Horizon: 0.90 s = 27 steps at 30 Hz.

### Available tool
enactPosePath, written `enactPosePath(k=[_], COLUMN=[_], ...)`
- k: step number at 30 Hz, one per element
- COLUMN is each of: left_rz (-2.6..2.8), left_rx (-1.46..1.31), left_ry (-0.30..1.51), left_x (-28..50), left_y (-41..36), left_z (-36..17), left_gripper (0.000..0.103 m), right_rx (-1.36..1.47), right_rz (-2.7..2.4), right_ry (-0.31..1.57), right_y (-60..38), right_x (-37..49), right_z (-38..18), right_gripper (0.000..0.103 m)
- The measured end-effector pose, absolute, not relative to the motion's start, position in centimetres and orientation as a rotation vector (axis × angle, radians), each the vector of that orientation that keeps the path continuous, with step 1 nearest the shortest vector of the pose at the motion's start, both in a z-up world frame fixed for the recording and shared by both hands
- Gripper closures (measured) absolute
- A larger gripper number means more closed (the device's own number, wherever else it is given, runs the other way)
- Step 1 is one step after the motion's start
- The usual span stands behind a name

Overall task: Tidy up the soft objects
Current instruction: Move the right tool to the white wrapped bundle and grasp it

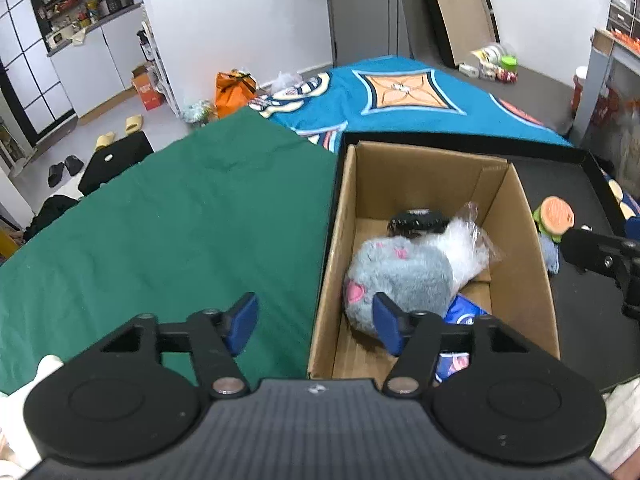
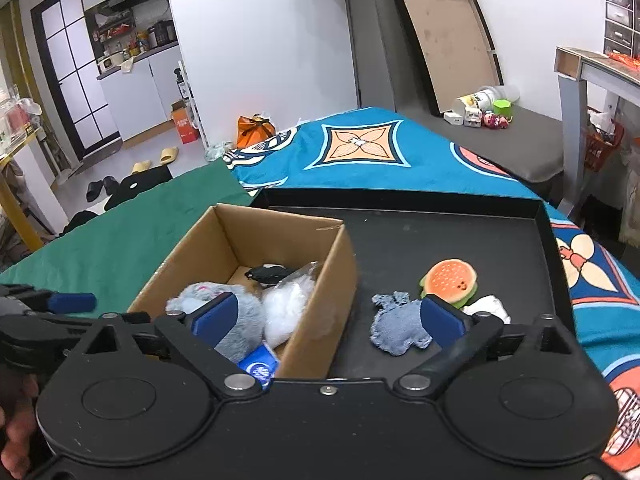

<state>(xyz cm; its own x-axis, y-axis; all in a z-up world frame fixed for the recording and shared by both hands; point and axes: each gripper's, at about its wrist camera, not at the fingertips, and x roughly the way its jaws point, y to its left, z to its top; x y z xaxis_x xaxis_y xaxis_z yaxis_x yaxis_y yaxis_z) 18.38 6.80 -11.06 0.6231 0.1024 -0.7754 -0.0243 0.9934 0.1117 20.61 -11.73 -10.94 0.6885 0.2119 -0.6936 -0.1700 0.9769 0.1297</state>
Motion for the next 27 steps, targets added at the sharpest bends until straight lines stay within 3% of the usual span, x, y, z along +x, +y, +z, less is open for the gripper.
enactPosePath(k=[3, 27], left_rz=[0.061, 0.165], left_rx=[0.107, 0.273], left_ry=[0.897, 0.963], left_x=[18.9, 20.0], left_y=[6.3, 3.9], left_z=[-10.8, -12.4], left_gripper=[0.032, 0.031], right_rx=[0.061, 0.129], right_rz=[0.215, 0.199], right_ry=[0.781, 0.77], right_y=[-12.7, -18.9], right_x=[21.0, 22.6], right_z=[-11.1, -16.0], right_gripper=[0.001, 0.0])
